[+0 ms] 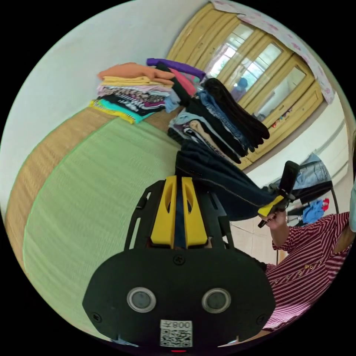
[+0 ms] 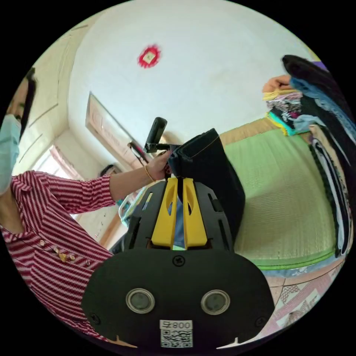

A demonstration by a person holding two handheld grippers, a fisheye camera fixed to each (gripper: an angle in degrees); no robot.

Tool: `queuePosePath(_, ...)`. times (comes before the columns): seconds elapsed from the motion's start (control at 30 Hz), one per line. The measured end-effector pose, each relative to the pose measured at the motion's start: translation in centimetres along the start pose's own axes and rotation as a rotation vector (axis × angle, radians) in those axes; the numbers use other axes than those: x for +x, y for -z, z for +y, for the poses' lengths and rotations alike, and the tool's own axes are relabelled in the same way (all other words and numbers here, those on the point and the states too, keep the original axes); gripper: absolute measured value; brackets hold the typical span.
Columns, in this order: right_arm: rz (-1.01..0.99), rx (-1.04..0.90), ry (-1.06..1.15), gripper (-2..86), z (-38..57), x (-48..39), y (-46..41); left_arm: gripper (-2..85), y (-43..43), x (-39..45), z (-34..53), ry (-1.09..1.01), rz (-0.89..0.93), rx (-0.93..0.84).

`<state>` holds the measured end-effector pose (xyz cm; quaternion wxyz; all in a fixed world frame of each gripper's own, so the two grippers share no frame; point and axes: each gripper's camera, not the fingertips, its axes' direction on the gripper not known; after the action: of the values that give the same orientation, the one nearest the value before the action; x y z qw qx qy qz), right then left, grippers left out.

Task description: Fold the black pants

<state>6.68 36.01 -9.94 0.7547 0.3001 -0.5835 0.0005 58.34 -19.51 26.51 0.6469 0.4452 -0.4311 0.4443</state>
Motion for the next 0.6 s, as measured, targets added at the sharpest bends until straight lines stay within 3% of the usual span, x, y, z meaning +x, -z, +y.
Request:
queuePosePath(0.17,0.031,-0.287,0.036,2.7,0.7,-3.0,-15.9,3.3,-0.5,-8.2,11.9,0.391,-0.008,-0.097)
queuePosePath(0.3,0.103,-0.574,-0.043,3.3,2.6,-1.6,-26.4,5.5,-2.1,-12.2,20.9,0.676,0.221,-0.047)
queuePosePath(0.6,0.166,-0.609,0.046,5.9,-4.2,-4.3,-29.6,7.1,-5.9,-16.1,23.4,0.697,0.446,0.011)
